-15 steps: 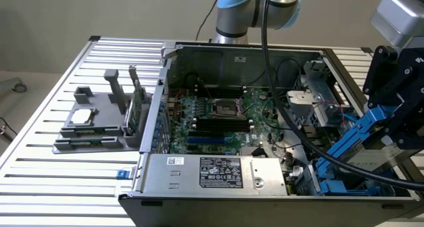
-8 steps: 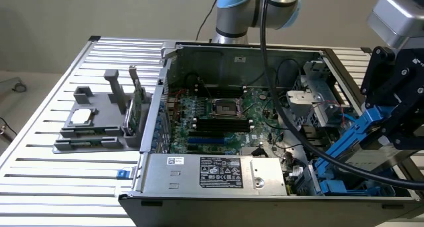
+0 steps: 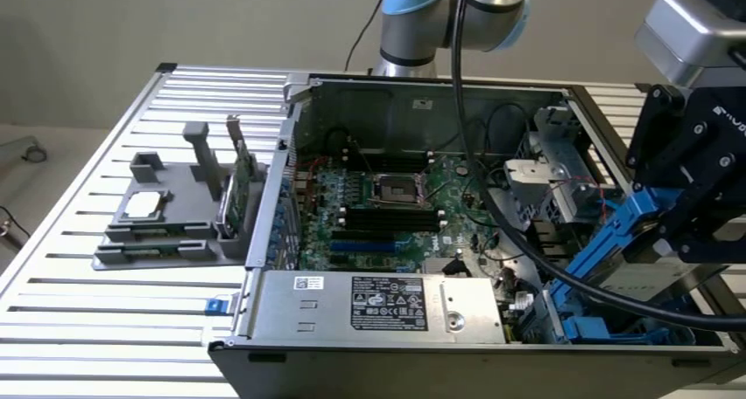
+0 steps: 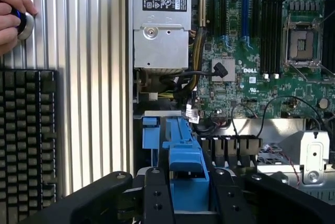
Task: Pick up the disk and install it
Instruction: 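Insert the disk into the insertion slot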
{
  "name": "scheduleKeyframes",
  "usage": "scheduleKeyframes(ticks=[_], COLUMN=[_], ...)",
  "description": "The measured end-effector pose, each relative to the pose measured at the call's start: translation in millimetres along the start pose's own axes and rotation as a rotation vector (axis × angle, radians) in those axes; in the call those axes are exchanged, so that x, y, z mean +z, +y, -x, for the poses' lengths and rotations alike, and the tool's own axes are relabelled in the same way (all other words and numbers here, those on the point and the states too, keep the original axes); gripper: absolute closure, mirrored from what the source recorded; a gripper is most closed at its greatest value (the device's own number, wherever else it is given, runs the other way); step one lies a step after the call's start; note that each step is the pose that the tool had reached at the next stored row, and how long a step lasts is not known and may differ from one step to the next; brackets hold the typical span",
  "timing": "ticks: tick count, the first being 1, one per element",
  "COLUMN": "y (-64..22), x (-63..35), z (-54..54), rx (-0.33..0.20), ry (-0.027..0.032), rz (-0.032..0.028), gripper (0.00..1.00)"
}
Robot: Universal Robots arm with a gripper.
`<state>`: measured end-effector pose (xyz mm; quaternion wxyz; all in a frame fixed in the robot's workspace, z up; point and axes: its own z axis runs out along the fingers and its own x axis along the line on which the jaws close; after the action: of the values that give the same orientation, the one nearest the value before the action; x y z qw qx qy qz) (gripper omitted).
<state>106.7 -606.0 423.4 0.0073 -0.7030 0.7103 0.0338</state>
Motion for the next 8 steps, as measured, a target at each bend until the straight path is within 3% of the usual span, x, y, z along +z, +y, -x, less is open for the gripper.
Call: scheduleKeyframes(ticks=[3, 8], y=[0.5, 0.4], x=[0.0, 1.0], z=[0.5, 1.7], rx=[0.004, 0.005], ry=[0.0001, 0.0004], rz=[0.0096, 0.0138], gripper=[0.67, 0.67])
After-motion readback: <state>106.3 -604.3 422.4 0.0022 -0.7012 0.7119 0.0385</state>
